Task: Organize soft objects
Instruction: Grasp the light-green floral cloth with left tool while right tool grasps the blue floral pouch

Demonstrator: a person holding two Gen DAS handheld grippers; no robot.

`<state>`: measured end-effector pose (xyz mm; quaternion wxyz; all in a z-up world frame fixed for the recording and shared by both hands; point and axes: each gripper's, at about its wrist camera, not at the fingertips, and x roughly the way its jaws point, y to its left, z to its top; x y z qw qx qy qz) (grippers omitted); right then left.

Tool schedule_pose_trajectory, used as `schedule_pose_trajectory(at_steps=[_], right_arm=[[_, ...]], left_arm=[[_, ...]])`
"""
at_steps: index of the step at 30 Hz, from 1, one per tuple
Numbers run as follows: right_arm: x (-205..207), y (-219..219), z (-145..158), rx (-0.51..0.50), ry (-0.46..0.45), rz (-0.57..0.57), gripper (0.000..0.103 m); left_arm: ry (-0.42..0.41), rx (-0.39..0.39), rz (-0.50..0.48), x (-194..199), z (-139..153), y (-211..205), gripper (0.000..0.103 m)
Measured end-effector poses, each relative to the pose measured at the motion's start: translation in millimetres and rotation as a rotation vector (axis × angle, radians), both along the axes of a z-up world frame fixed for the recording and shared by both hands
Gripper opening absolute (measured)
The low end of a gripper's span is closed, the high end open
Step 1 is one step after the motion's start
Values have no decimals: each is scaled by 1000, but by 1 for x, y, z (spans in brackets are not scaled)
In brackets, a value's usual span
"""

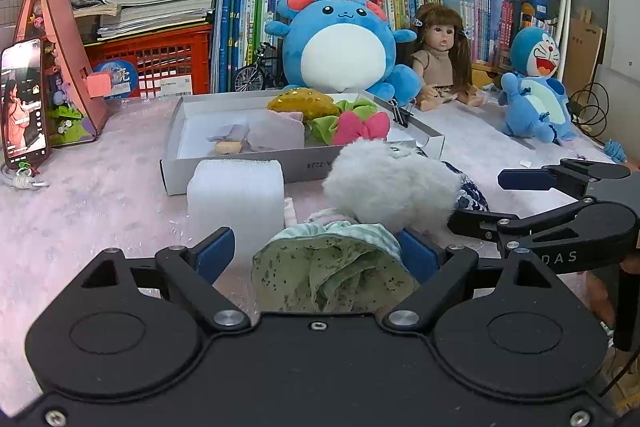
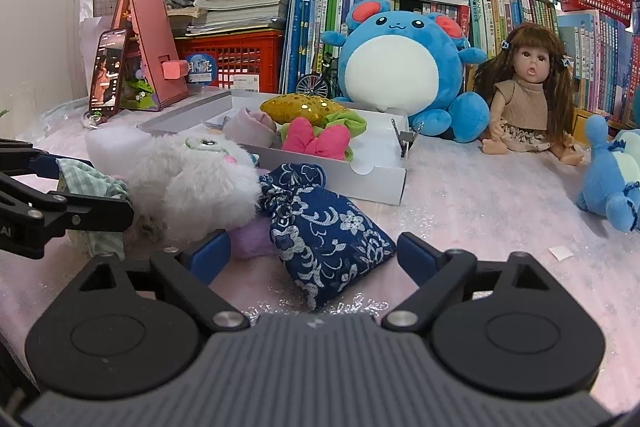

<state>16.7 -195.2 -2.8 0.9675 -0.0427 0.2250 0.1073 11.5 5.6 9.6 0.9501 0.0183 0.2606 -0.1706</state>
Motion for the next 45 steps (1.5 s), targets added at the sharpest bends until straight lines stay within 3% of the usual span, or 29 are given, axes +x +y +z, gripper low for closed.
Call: schedule_pose_trajectory(at_steps=[21, 33, 36, 38, 45], right_arm=[[20, 1, -1, -52, 33, 18, 90], [42, -7, -4, -38, 103, 46, 94], [42, -4, -4, -38, 111, 59, 91], [41, -2, -5, -51, 112, 61, 83], [37, -1, -5, -61, 108, 44, 69]], left_arm=[[13, 22, -14, -2, -7, -7, 76], [70, 2, -41, -2, -14, -8, 47], [73, 8, -43, -3, -16, -9, 40], [70, 14, -51, -4, -15, -11, 37], [41, 46, -57, -10, -13, -18, 32]])
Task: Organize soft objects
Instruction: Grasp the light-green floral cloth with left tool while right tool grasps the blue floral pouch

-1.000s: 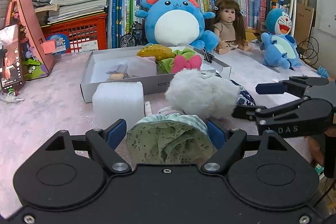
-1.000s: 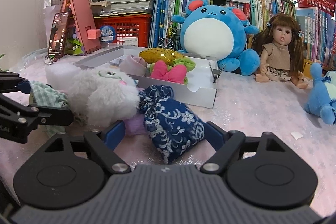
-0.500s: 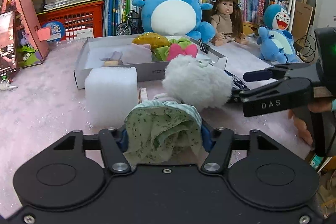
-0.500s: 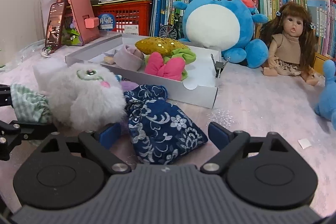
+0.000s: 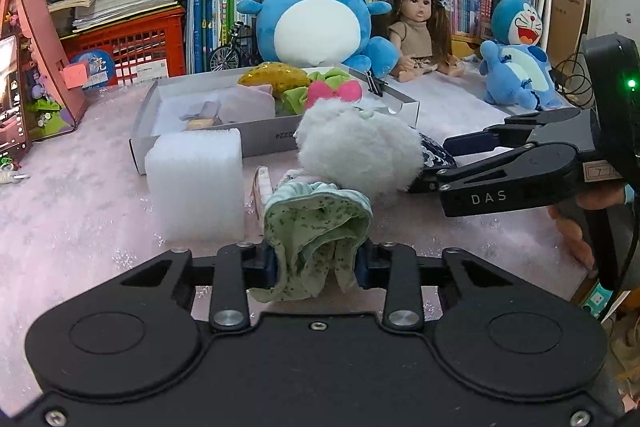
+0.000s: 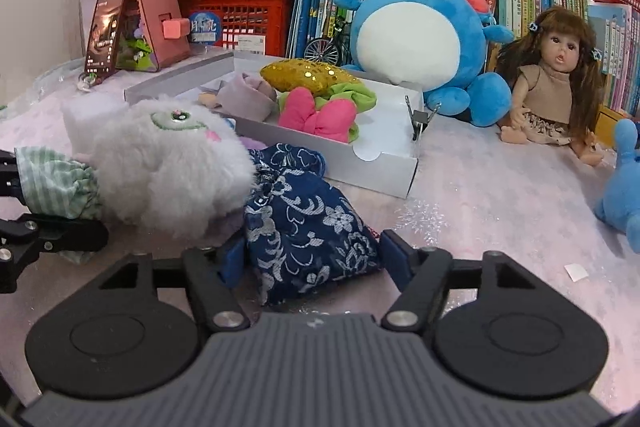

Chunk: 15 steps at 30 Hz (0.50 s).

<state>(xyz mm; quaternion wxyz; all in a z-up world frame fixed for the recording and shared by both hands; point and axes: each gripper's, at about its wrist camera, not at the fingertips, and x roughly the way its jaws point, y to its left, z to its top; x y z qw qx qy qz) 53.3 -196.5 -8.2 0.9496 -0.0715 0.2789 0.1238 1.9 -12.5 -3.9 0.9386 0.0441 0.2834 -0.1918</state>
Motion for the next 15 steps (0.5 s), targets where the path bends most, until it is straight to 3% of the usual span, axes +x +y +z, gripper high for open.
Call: schedule_pose_trajectory(at_steps=[3, 4, 8, 15], right_arm=[[-2, -2, 2, 18, -9, -12, 64], [-3, -2, 3, 21, -16, -14, 56], [-7, 0, 11, 20, -53, -34, 46], [-10, -2, 21, 34, -98, -70, 41]], left_arm=[[-4, -10, 3, -1, 3, 1, 32], [-10, -12, 5, -1, 5, 1, 31], [-45, -18, 6, -4, 14, 3, 31], [-92, -54, 13, -5, 33, 7, 31]])
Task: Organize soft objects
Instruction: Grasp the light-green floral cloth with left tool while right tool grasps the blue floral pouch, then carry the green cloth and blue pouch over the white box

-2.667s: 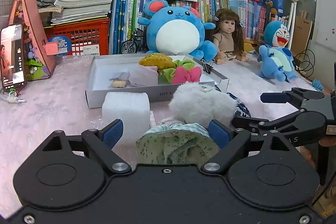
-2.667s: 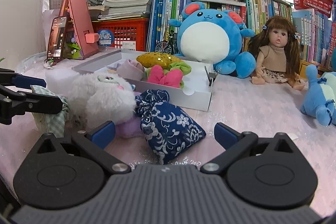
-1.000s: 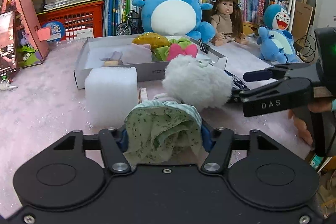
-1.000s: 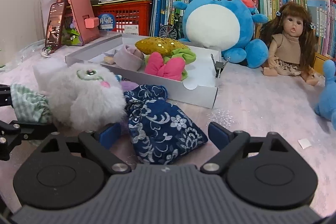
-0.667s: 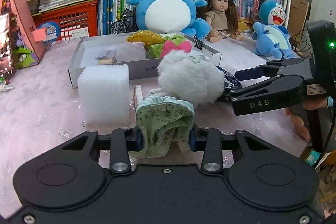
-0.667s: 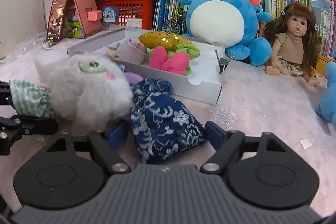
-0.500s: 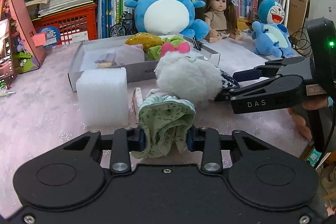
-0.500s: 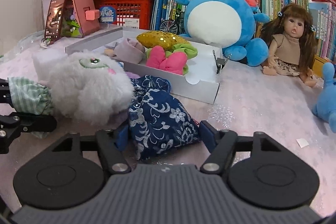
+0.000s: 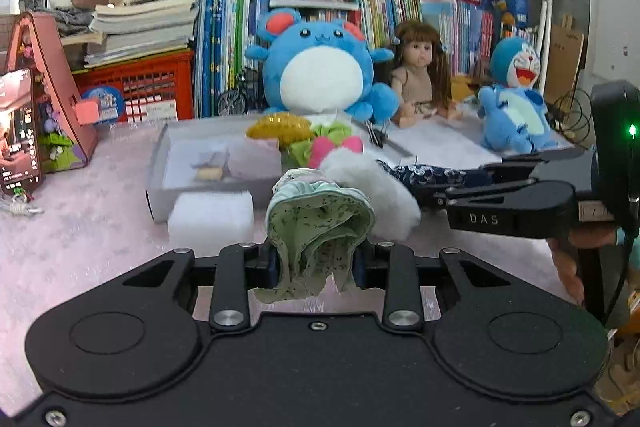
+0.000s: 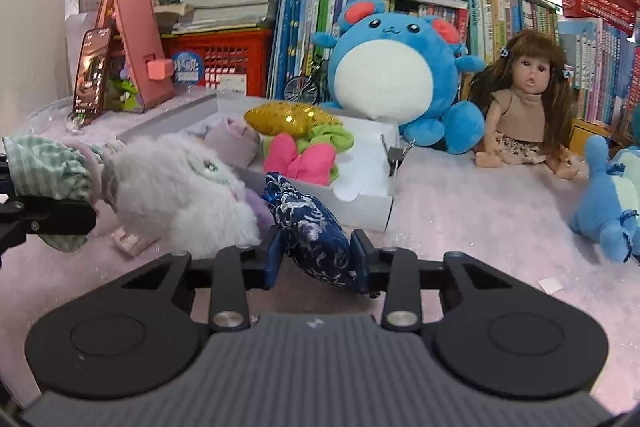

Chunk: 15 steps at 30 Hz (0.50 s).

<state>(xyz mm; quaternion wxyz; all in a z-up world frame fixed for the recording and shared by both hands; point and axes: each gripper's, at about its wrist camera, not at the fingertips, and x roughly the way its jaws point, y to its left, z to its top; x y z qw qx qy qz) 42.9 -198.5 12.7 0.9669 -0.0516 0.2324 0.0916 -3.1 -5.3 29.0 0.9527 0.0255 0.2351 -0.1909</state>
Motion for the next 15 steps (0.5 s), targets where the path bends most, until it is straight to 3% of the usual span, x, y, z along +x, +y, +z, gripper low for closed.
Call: schedule_pose_trajectory(at_steps=[15], right_arm=[[-2, -12, 14, 32, -44, -60, 31]], left_arm=[[-68, -57, 40, 11, 35, 14, 31]])
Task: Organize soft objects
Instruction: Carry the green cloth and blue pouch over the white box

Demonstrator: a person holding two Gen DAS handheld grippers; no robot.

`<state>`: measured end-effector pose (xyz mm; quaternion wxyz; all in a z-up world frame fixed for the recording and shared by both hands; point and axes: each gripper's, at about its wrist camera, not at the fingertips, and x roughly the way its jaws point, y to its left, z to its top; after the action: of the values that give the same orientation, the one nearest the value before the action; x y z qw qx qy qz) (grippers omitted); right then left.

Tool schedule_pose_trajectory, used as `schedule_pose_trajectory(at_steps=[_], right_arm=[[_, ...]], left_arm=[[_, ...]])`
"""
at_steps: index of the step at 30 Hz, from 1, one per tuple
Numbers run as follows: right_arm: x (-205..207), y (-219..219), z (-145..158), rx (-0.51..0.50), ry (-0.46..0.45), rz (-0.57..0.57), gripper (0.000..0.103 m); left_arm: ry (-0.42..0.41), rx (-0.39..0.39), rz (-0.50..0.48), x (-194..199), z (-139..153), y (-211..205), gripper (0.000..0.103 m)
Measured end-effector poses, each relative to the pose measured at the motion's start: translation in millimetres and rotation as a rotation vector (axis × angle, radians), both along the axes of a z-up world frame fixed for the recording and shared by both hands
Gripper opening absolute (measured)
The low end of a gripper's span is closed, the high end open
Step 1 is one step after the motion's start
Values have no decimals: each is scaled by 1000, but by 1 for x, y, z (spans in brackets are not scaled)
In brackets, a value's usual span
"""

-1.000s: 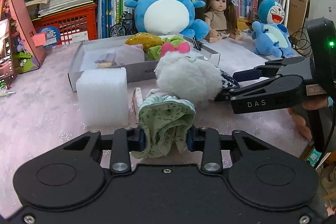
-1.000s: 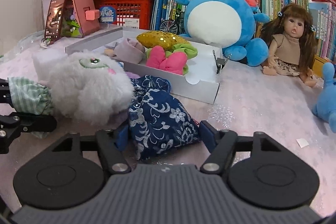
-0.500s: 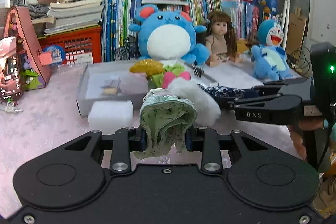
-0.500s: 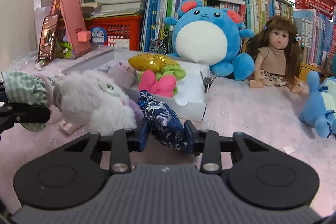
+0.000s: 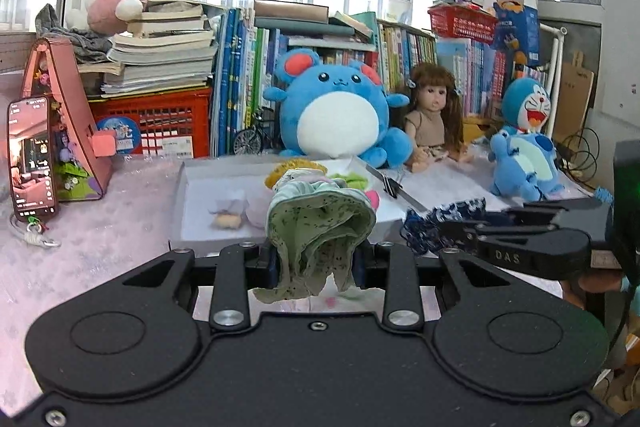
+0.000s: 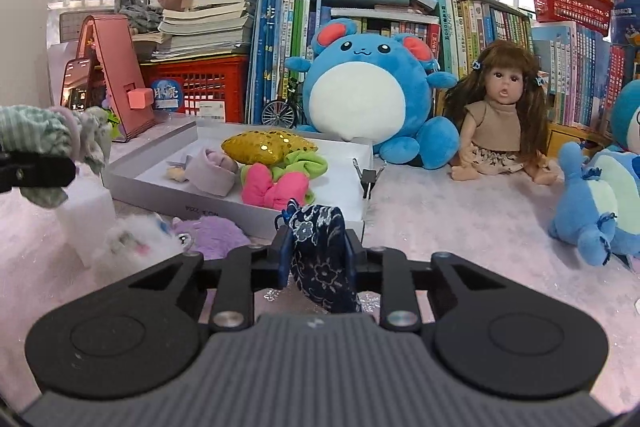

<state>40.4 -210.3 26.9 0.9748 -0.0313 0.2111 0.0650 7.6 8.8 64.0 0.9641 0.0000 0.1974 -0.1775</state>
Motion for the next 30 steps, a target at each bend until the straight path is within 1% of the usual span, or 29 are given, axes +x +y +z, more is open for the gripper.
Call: schedule_pose_trajectory(at_steps=[9, 22, 30], right_arm=[[-1, -2, 6, 22, -15, 0, 30], [3, 2, 12, 31, -34, 12, 30], [9, 3, 20, 54, -51, 5, 30]], left_arm=[[-14, -1, 30, 11, 7, 7, 31], [14, 0, 59, 25, 1, 11, 31], [22, -15, 81, 44, 5, 19, 31]])
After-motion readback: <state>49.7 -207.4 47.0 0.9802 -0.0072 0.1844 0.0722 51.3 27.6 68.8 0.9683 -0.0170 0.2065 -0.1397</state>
